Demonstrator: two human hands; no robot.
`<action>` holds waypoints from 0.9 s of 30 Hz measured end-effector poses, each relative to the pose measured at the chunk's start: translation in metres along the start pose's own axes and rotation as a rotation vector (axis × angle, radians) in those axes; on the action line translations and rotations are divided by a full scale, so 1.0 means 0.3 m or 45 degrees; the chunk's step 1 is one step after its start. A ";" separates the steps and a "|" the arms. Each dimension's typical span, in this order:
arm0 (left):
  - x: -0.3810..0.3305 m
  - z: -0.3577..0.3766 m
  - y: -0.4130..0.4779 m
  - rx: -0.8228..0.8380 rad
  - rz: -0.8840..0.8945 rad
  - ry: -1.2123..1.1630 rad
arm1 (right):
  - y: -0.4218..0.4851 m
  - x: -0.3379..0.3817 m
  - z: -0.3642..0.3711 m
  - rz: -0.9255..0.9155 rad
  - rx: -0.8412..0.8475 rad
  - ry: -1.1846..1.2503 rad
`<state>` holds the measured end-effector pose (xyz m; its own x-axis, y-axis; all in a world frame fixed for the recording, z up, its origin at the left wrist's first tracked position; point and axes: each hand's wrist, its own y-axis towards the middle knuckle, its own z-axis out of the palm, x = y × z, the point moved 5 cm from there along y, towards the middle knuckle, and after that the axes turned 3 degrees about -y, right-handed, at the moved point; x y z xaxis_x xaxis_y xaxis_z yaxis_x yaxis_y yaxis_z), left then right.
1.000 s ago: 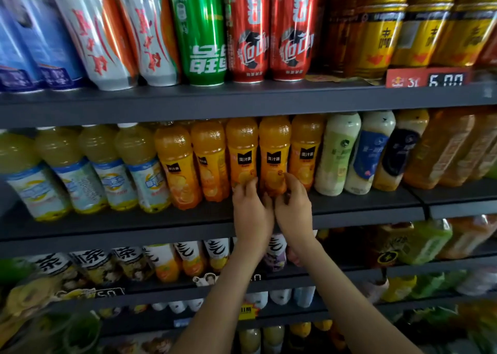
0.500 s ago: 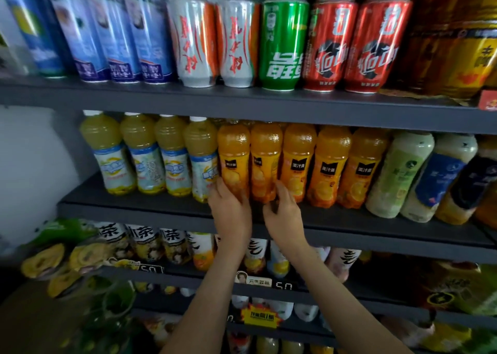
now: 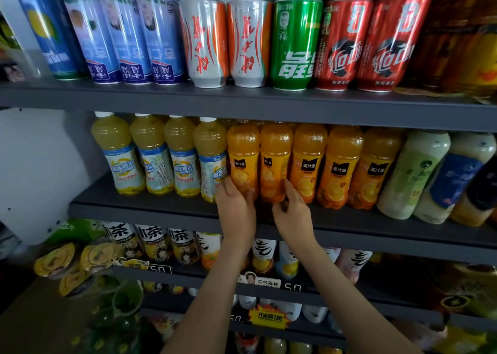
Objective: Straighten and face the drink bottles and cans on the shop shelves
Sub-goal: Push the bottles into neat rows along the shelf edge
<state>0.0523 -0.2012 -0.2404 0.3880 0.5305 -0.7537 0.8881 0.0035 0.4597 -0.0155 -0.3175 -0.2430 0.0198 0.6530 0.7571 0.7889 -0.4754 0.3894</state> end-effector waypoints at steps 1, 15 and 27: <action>0.002 -0.001 0.004 0.016 0.014 0.010 | 0.003 -0.005 0.000 0.017 0.002 0.011; -0.124 0.087 -0.109 0.174 0.112 -0.153 | 0.001 -0.052 -0.044 0.215 0.124 0.298; -0.142 0.087 -0.095 0.321 -0.051 -0.116 | 0.019 -0.067 -0.038 0.264 0.307 0.510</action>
<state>0.0168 -0.2460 -0.2336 0.3621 0.4554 -0.8133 0.9319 -0.1947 0.3059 -0.0184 -0.3400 -0.2502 -0.0089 0.2600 0.9656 0.9134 -0.3908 0.1136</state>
